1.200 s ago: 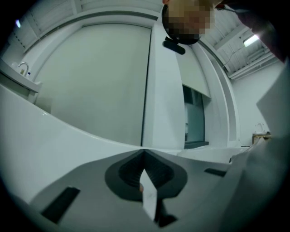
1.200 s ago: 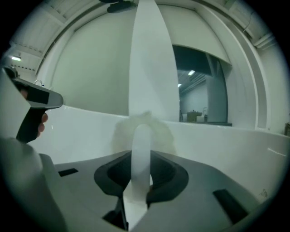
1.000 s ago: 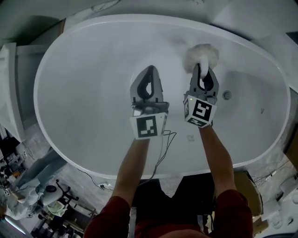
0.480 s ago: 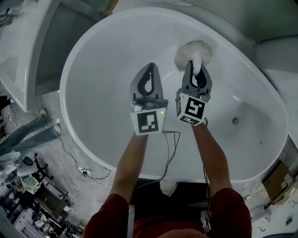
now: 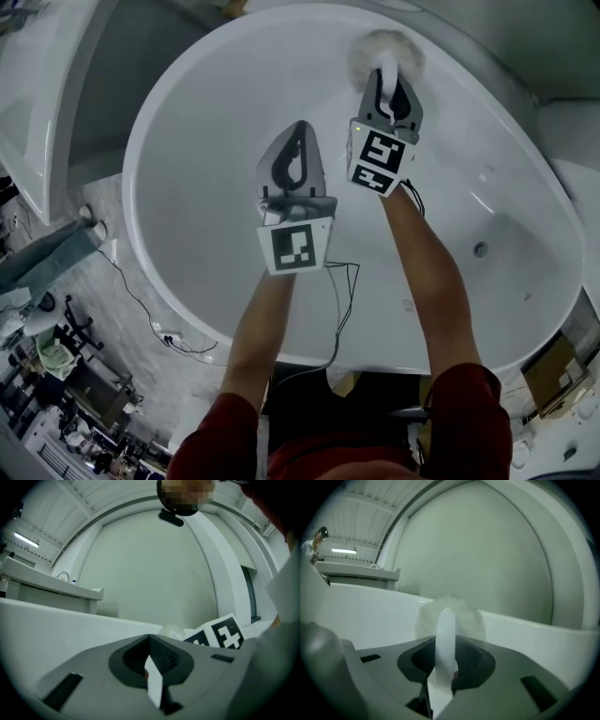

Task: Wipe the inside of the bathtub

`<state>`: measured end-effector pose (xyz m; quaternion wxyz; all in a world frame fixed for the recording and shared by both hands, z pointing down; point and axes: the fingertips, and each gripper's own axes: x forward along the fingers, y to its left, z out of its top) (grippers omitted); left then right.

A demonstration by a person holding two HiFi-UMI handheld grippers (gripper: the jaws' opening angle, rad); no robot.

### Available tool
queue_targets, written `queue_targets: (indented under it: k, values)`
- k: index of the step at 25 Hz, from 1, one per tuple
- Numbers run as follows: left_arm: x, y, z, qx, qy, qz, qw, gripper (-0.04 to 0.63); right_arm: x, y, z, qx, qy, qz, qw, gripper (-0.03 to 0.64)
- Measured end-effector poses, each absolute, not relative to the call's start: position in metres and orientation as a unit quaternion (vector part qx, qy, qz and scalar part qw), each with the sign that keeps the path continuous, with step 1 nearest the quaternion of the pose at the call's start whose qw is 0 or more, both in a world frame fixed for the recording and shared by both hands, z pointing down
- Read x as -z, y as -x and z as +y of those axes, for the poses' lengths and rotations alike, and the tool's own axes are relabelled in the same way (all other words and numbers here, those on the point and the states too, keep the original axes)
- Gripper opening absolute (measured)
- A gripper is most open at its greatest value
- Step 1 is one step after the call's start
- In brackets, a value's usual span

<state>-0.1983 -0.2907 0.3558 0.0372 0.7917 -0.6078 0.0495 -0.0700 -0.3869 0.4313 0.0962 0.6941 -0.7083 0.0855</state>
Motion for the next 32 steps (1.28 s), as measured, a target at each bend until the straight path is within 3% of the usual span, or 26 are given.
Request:
queue_targets:
  k: [14,18,25,32]
  values:
    - [-0.368,0.156,-0.284,-0.065,-0.812,-0.579,0.032,0.015,-0.432,0.043,-0.375,-0.078,-0.683,-0.720,0.096,0.087]
    - [-0.381,0.141,-0.242,-0.066,-0.826,-0.559,0.029,0.015,-0.446,0.024,-0.322,-0.082,-0.696,-0.708,0.091,0.087]
    - [-0.380,-0.013,-0.177,-0.063,-0.852,-0.520,0.013,0.015,-0.446,-0.140,-0.237,-0.063,-0.722,-0.682,0.095,0.087]
    - [-0.364,-0.083,-0.178,-0.063,-0.881,-0.469,0.016,0.015,-0.433,-0.217,-0.216,-0.058,-0.751,-0.648,0.113,0.088]
